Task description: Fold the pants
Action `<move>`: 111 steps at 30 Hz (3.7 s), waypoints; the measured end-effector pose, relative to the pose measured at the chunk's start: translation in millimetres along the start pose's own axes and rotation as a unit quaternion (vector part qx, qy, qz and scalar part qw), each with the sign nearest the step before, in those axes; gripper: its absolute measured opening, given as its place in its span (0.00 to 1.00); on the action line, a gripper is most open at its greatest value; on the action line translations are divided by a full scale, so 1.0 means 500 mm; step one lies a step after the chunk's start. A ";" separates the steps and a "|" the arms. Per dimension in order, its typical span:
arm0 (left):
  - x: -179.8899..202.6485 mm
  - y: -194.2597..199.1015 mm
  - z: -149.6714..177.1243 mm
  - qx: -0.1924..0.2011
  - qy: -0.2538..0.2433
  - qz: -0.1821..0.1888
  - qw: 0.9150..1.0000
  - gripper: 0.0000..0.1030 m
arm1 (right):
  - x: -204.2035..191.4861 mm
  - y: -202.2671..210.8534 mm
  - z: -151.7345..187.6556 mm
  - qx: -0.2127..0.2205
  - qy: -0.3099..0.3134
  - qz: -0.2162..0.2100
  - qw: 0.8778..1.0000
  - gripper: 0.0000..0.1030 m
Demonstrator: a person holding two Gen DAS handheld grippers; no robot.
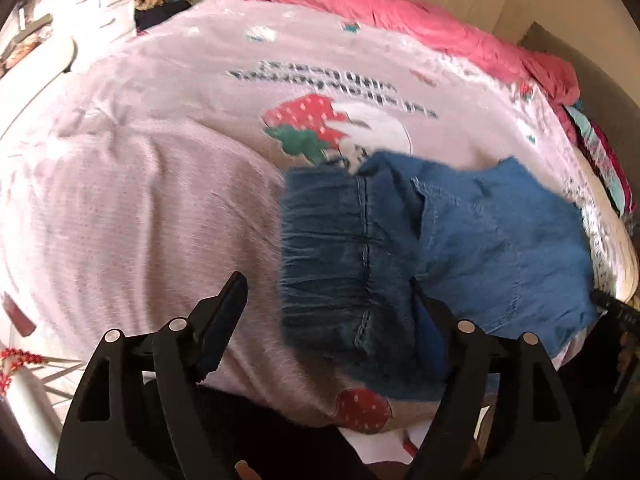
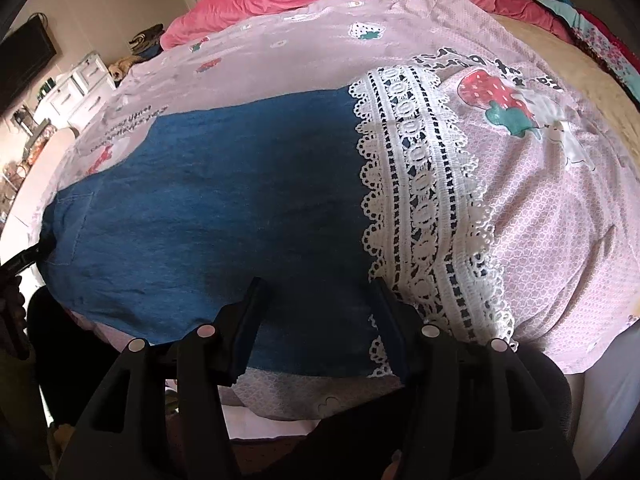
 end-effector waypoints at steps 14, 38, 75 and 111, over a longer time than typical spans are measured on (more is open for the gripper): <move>0.225 0.025 -0.179 0.083 -0.125 0.093 0.984 0.77 | 0.055 0.077 -0.142 0.095 -0.036 -0.034 0.994 0.55; 0.362 -0.298 -0.282 -0.038 -0.119 0.206 0.971 0.08 | 0.088 -0.083 -0.274 0.028 0.015 -0.081 0.996 0.20; 0.272 -0.077 -0.079 0.023 -0.148 0.064 0.987 0.59 | 0.185 0.110 -0.047 0.064 -0.089 -0.077 0.991 0.50; 0.170 -0.057 -0.043 0.015 -0.124 0.011 0.992 0.64 | 0.114 0.133 0.008 0.087 -0.016 0.085 0.992 0.67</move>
Point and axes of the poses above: each gripper's, at about its wrist camera, not at the fingertips, and y roughly against the way its jaws point, x to its right, z to its underside, the point moved 1 cm from there along -y, roughly the way its jaws point, and after that the axes turned 13 degrees about -y, right-handed, at the moved point
